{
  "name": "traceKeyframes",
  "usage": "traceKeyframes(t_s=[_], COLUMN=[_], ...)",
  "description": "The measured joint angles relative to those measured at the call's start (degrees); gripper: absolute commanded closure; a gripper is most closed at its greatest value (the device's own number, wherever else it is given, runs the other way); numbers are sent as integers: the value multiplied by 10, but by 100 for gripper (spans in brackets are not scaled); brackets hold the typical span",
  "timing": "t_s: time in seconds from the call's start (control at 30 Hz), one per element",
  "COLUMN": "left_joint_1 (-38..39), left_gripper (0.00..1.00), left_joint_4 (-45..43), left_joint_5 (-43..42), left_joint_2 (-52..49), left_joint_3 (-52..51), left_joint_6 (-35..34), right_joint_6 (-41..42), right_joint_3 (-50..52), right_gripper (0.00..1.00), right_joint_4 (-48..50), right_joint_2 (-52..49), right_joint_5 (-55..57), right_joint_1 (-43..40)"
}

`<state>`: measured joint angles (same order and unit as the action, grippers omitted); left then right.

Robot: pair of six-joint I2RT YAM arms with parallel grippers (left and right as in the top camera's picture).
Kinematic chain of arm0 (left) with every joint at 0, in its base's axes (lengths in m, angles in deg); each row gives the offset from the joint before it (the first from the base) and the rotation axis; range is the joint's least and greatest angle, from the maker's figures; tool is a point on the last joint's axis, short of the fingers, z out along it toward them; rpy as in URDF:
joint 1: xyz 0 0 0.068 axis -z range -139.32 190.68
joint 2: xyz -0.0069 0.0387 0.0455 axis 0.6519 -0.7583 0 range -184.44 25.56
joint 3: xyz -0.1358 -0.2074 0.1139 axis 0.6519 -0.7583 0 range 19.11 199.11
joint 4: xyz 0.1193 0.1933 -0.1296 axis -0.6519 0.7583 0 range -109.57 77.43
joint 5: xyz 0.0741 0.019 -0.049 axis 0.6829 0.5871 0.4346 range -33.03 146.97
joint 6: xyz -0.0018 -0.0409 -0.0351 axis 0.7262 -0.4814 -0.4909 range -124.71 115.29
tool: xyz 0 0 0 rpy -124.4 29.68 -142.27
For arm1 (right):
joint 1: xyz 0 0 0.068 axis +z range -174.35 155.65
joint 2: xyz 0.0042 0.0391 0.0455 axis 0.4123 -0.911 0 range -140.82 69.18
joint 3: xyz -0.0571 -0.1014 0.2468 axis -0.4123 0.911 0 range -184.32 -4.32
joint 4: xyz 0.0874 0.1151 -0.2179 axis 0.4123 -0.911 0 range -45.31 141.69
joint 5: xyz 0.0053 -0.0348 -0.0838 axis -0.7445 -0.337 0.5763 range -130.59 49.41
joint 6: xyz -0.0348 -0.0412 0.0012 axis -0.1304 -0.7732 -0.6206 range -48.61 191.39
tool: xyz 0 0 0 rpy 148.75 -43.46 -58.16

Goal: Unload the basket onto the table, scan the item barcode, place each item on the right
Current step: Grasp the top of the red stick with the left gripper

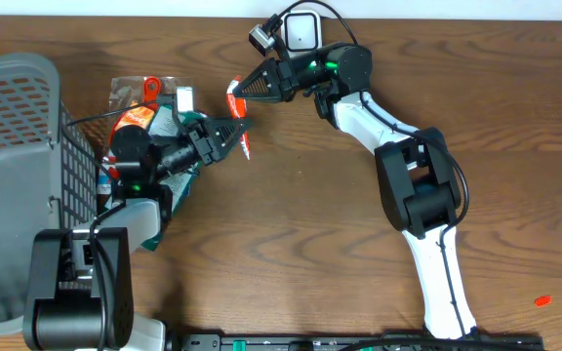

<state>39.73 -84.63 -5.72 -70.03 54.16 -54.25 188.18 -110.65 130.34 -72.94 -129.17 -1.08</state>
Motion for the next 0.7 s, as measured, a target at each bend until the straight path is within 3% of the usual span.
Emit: traceKeyframes(t_s=[0.3, 0.7], left_joint_1=[-19, -18], left_gripper=[44, 41], left_joint_4=[0, -23], left_joint_5=[1, -2], left_joint_2=[0, 0], left_joint_3=[0, 0], left_joint_6=[-1, 0], right_joint_6=[0, 0], right_joint_3=[0, 0], right_gripper=[99, 99], right_joint_4=[0, 0], right_joint_2=[0, 0], right_joint_5=[0, 0], right_joint_1=[0, 0])
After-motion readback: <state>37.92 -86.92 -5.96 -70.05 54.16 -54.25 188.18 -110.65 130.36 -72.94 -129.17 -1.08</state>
